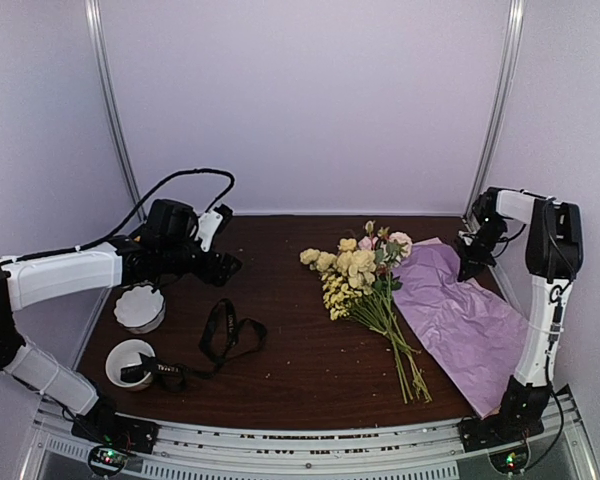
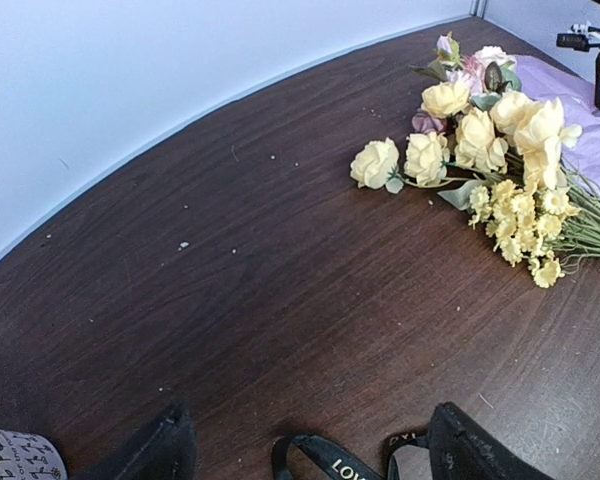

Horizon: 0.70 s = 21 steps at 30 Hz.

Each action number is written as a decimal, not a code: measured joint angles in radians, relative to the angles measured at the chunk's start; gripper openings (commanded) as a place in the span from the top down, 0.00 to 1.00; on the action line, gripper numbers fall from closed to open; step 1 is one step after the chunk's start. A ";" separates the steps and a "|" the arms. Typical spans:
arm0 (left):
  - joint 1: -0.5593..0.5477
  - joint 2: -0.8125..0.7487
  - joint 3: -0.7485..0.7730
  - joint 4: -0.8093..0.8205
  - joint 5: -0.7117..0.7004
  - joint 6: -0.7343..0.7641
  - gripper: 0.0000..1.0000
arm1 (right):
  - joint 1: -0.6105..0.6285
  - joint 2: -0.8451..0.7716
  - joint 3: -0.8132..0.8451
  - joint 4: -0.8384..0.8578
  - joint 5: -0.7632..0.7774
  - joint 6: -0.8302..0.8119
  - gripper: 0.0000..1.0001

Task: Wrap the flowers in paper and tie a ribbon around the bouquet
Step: Pick up the folded wrapping paper from the center of the board.

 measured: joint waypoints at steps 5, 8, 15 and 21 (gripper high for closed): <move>0.000 -0.011 0.000 -0.002 -0.004 0.000 0.17 | -0.009 -0.239 -0.042 0.081 0.025 0.075 1.00; 0.000 -0.035 0.000 -0.011 -0.006 0.000 0.18 | -0.012 -0.417 -0.043 0.142 0.057 0.137 1.00; -0.009 -0.128 0.000 -0.016 -0.018 0.004 0.21 | 0.068 -0.789 -0.060 0.298 0.069 0.289 1.00; -0.013 -0.263 0.000 -0.024 0.016 -0.028 0.22 | 0.478 -0.951 -0.081 0.476 0.142 0.358 1.00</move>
